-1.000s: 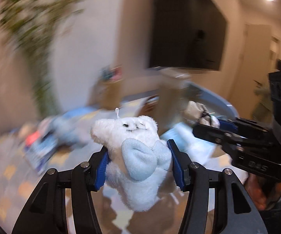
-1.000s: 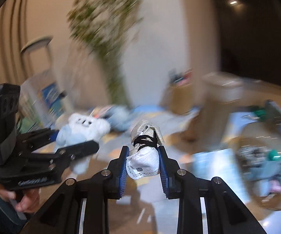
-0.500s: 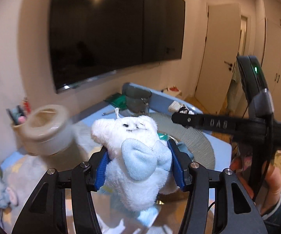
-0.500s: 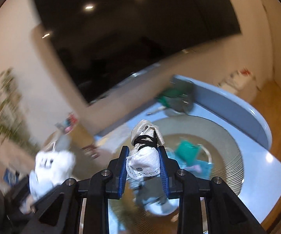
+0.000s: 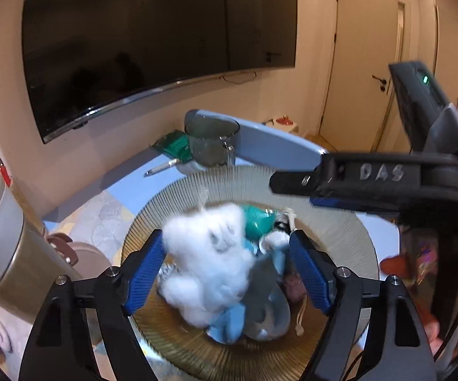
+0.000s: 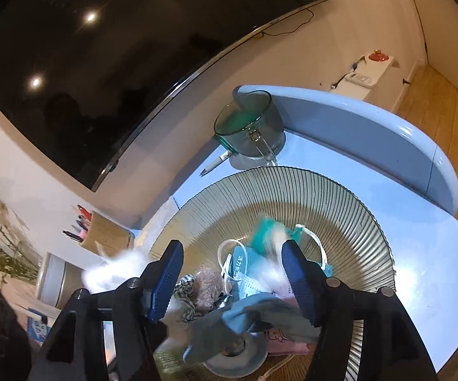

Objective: Organize soft objects
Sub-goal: 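Carry the bear and sock to the glass bowl and open both tools, then bring both open tools back toward the table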

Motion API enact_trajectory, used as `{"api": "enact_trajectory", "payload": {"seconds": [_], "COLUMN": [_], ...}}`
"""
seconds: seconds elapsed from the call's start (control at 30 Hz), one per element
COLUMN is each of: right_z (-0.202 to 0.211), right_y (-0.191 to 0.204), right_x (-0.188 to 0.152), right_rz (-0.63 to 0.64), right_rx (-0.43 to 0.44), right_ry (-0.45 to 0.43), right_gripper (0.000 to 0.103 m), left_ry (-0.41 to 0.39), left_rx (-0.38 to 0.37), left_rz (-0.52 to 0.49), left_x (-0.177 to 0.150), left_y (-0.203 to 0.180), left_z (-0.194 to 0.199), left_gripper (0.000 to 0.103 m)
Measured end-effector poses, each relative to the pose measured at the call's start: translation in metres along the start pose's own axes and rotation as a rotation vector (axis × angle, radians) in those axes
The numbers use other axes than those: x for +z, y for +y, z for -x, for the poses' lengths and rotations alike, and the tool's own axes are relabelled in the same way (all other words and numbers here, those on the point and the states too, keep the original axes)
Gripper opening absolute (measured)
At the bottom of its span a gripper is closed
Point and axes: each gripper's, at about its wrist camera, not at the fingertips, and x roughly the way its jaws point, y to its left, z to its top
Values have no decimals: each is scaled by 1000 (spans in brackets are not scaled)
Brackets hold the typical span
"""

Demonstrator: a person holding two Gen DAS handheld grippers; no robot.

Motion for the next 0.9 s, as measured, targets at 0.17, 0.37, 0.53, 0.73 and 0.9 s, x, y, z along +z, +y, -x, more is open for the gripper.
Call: {"api": "enact_trajectory", "payload": {"seconds": [0.17,0.37,0.53,0.73,0.9], "right_z": [27,54,77,92,84], "right_y": [-1,25,69,141,213], "right_x": [-10,-36,-71,-118,-170], "right_rz": [20,125,278,489,681], "right_rx": [-4,-6,25,87,180], "right_ry": [-34,-60,-61,-58,-17], "right_gripper": [63,63,65,81,89], "left_ry": [-8,-58,-100,-129,-115], "left_rx": [-31,-8,5,97,226], "left_rz": [-53,-37,67,148,263], "left_x": [-14,-30,-56,-101,-146], "left_y": [-7,3,38,88,135], "left_z": [35,88,143,210,250], "left_gripper": [78,81,83,86,87]}}
